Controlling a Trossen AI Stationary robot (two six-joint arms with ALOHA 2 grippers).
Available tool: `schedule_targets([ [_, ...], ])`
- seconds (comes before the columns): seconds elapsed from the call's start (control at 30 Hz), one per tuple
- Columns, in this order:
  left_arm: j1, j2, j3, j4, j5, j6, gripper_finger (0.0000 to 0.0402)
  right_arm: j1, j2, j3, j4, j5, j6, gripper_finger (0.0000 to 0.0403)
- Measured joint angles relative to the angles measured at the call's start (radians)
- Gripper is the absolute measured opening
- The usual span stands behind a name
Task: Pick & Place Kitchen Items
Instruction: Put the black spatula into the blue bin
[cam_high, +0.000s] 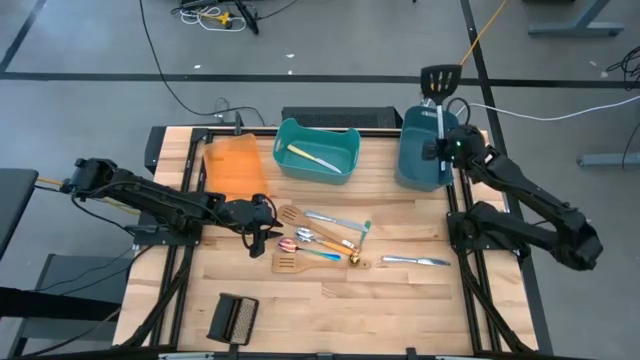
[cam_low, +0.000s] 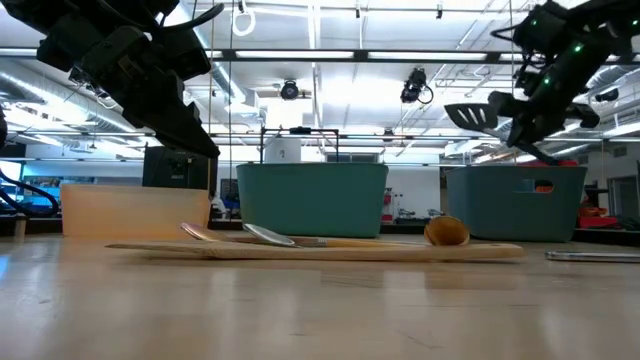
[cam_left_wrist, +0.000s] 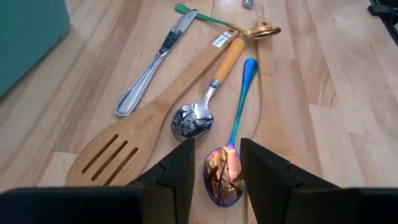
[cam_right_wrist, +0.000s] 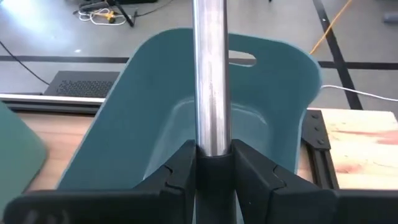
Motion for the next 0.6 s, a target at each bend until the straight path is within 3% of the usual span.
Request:
schedule_targets([
  [0.13, 0.000, 0.000, 0.000, 0.000, -0.018, 0.000, 0.0133, -0.054, 0.042, -0.028, 0.064, -0.034, -0.039, 0.0091],
  [0.47, 0.000, 0.000, 0.000, 0.001, -0.019, 0.000, 0.0133, -0.055, 0.055, -0.042, 0.074, -0.013, -0.048, 0.0091],
  [0.6, 0.000, 0.000, 0.000, 0.001, -0.019, 0.000, 0.0133, -0.057, 0.055, -0.105, 0.120, -0.056, -0.022, 0.0091],
])
